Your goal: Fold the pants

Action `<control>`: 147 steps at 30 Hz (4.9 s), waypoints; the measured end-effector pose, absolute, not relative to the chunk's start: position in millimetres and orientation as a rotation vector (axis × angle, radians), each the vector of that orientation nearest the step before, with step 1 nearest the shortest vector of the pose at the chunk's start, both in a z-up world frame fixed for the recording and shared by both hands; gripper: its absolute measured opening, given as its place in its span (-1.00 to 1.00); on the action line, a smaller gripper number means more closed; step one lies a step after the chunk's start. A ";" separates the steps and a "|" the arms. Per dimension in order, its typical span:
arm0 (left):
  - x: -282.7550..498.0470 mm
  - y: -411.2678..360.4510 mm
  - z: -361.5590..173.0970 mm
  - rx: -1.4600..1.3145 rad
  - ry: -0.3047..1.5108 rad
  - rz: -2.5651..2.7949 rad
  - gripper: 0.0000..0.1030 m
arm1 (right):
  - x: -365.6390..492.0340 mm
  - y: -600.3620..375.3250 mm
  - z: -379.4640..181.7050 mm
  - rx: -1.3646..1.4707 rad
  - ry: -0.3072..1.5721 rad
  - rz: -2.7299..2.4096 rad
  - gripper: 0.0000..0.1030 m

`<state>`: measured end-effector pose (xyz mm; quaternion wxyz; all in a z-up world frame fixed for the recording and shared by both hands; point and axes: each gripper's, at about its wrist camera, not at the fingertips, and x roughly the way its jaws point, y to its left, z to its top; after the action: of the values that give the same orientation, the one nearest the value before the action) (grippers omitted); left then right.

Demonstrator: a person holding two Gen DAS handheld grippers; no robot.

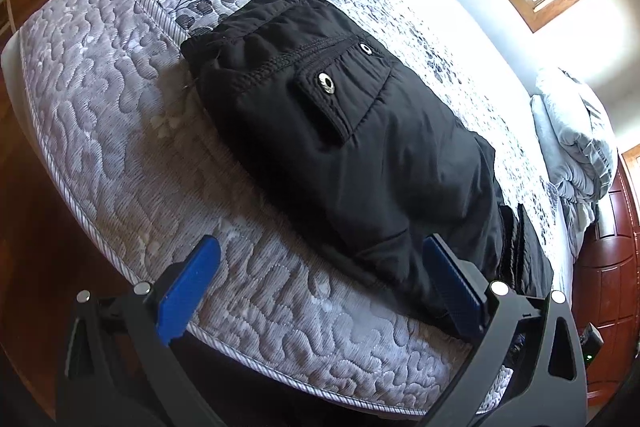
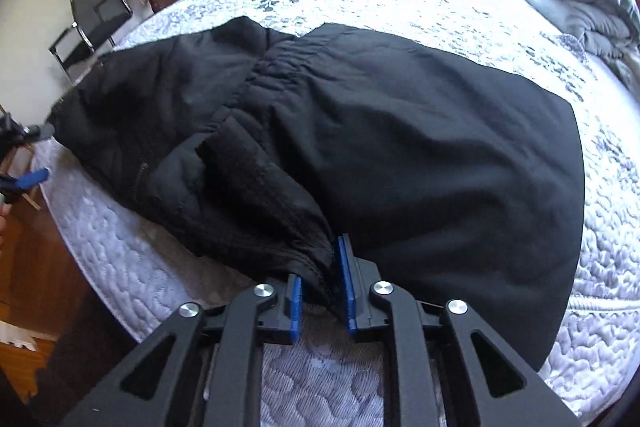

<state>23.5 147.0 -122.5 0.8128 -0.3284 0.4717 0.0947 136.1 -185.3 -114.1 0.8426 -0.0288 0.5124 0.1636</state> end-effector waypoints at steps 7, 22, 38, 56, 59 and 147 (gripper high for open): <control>23.6 151.3 -126.9 -0.720 1.013 0.213 0.95 | 123.1 -194.9 -88.8 0.047 1.097 0.439 0.58; 25.4 139.2 -130.7 -0.712 1.034 0.187 0.95 | 138.5 -130.3 -101.1 -0.190 1.052 0.488 -0.49; 23.1 140.4 -142.0 -0.745 1.056 0.185 0.95 | 130.5 -121.3 -106.7 -0.132 1.076 0.568 -0.71; 16.5 203.1 -184.4 -1.247 0.857 0.167 0.94 | 125.6 -245.2 -65.7 0.222 0.993 0.357 0.00; 26.7 204.2 -194.0 -1.295 0.852 0.167 0.94 | 124.7 -243.3 -71.7 0.218 1.004 0.352 0.00; 136.7 -100.0 -53.6 0.406 0.835 -0.585 0.42 | 118.4 -334.5 -93.0 0.548 0.932 0.213 0.44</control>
<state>136.7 -100.0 -53.6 0.8531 0.1930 0.3970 -0.2780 118.4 -334.5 -93.0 0.8519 0.2605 0.4429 0.1011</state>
